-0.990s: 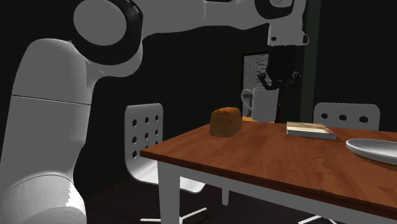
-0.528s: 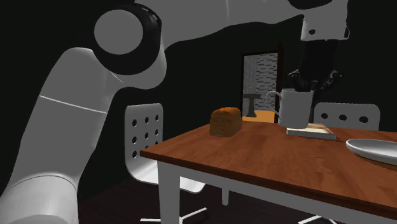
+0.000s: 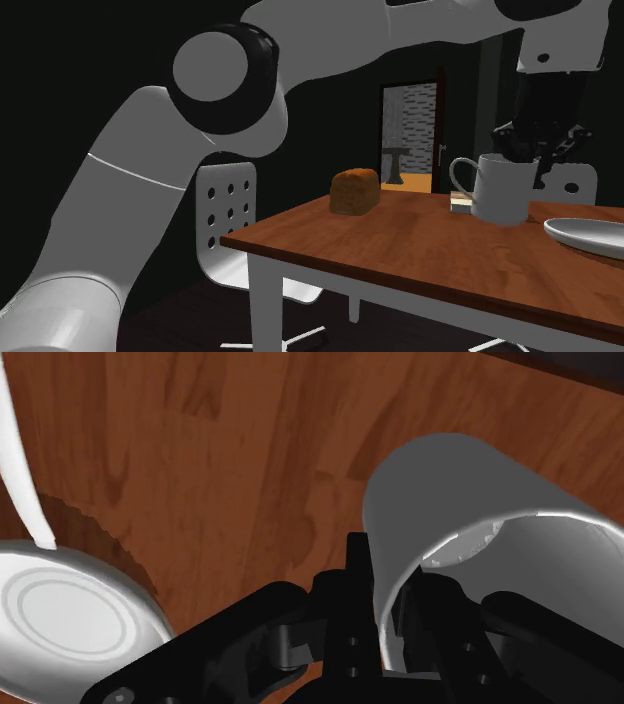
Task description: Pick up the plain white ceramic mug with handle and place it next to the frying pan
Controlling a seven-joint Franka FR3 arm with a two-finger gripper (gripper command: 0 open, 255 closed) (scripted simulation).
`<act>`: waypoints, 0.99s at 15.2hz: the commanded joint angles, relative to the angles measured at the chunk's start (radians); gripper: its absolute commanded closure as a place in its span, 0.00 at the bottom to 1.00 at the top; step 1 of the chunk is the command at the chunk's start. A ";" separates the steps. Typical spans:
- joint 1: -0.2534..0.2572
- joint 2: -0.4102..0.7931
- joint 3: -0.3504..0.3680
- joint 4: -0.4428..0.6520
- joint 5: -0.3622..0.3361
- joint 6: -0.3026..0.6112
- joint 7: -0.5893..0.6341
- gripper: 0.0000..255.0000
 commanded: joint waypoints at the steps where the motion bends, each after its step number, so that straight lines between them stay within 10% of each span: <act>1: 0.025 -0.028 -0.006 -0.073 -0.016 0.045 -0.010 1.00; 15: 0.114 -0.112 -0.013 -0.392 -0.064 0.280 -0.043 1.00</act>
